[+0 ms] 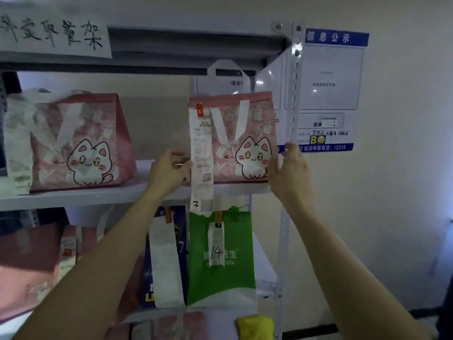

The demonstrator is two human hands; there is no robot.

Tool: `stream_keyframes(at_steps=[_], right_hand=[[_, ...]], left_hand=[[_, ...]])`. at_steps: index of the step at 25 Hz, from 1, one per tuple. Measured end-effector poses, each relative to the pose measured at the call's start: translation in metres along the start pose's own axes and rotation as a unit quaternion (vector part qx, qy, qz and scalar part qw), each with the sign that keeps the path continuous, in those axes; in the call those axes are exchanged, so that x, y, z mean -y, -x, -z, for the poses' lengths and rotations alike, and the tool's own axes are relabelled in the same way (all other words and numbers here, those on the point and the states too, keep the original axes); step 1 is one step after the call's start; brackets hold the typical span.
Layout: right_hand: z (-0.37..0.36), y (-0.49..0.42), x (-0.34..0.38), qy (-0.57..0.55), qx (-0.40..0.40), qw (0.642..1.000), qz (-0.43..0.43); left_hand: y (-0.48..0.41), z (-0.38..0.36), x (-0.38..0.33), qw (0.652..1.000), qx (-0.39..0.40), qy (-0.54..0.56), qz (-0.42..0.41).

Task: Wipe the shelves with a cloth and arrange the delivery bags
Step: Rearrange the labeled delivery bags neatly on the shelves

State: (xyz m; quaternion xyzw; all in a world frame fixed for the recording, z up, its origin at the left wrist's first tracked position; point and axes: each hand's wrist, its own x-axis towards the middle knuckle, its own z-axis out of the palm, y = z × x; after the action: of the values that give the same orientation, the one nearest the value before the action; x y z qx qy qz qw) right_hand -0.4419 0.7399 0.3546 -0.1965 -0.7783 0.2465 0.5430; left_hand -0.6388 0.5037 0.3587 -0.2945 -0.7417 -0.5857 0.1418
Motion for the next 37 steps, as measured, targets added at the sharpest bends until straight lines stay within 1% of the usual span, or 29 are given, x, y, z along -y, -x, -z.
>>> stream_keyframes(at_steps=[2, 3, 4, 6, 7, 9, 11, 12, 14, 16, 17, 18, 20, 21, 22, 23, 25, 27, 29, 30, 33, 34, 36, 37], right_hand=[[0.010, 0.007, 0.028, -0.005, -0.057, 0.996, 0.068], [0.011, 0.010, 0.044, -0.032, -0.055, 0.994, 0.087], [0.005, 0.016, 0.061, -0.077, -0.031, 0.992, 0.098], [-0.017, 0.032, 0.096, -0.159, 0.047, 0.981, 0.100], [-0.033, 0.043, 0.113, -0.179, 0.089, 0.975, 0.098], [-0.072, 0.066, 0.143, -0.186, 0.169, 0.963, 0.097], [-0.113, 0.082, 0.165, -0.167, 0.248, 0.951, 0.084], [-0.134, 0.087, 0.177, -0.160, 0.277, 0.945, 0.073], [-0.169, 0.091, 0.201, -0.169, 0.296, 0.939, 0.037], [-0.202, 0.088, 0.226, -0.188, 0.287, 0.939, 0.002], [-0.217, 0.085, 0.238, -0.191, 0.283, 0.940, -0.019], [-0.234, 0.084, 0.253, -0.190, 0.281, 0.940, -0.040], [-0.252, 0.086, 0.267, -0.181, 0.273, 0.943, -0.064], [-0.269, 0.095, 0.282, -0.170, 0.264, 0.947, -0.065], [-0.286, 0.106, 0.301, -0.160, 0.258, 0.951, -0.059], [-0.301, 0.118, 0.321, -0.157, 0.261, 0.951, -0.051], [-0.334, 0.145, 0.366, -0.171, 0.276, 0.946, -0.027], [-0.367, 0.169, 0.408, -0.170, 0.280, 0.945, 0.002], [-0.390, 0.186, 0.435, -0.169, 0.276, 0.946, 0.008], [-0.398, 0.193, 0.443, -0.167, 0.275, 0.947, 0.005], [-0.404, 0.199, 0.452, -0.162, 0.268, 0.950, -0.013], [-0.400, 0.199, 0.452, -0.166, 0.270, 0.948, -0.020], [-0.388, 0.203, 0.447, -0.178, 0.273, 0.945, -0.019], [-0.378, 0.209, 0.441, -0.179, 0.256, 0.950, -0.019]], left_hand=[[0.019, 0.030, 0.006, 1.000, -0.023, 0.011, -0.002], [0.028, 0.047, 0.007, 0.999, -0.039, 0.012, -0.004], [0.039, 0.068, 0.008, 0.998, -0.062, 0.005, -0.005], [0.054, 0.113, 0.010, 0.994, -0.110, -0.015, -0.003], [0.060, 0.136, 0.011, 0.990, -0.137, -0.031, -0.004], [0.068, 0.182, 0.019, 0.976, -0.201, -0.080, 0.003], [0.068, 0.220, 0.034, 0.955, -0.261, -0.141, 0.025], [0.064, 0.240, 0.045, 0.947, -0.274, -0.162, 0.038], [0.043, 0.280, 0.070, 0.952, -0.252, -0.165, 0.064], [0.016, 0.311, 0.092, 0.967, -0.197, -0.134, 0.095], [0.003, 0.321, 0.101, 0.975, -0.158, -0.117, 0.104], [-0.009, 0.335, 0.109, 0.983, -0.109, -0.101, 0.105], [-0.019, 0.341, 0.122, 0.993, -0.013, -0.086, 0.076], [-0.022, 0.356, 0.136, 0.994, 0.013, -0.096, 0.056], [-0.024, 0.375, 0.148, 0.994, 0.014, -0.105, 0.039], [-0.025, 0.397, 0.158, 0.994, -0.002, -0.104, 0.030], [-0.022, 0.445, 0.172, 0.991, -0.057, -0.119, 0.029], [-0.020, 0.492, 0.184, 0.981, -0.098, -0.161, 0.035], [-0.019, 0.526, 0.190, 0.973, -0.114, -0.192, 0.053], [-0.018, 0.537, 0.194, 0.971, -0.108, -0.202, 0.065], [-0.012, 0.546, 0.199, 0.971, -0.071, -0.217, 0.068], [-0.008, 0.543, 0.197, 0.972, -0.070, -0.215, 0.067], [0.003, 0.534, 0.191, 0.971, -0.102, -0.212, 0.050], [0.013, 0.529, 0.189, 0.965, -0.141, -0.220, 0.016]])
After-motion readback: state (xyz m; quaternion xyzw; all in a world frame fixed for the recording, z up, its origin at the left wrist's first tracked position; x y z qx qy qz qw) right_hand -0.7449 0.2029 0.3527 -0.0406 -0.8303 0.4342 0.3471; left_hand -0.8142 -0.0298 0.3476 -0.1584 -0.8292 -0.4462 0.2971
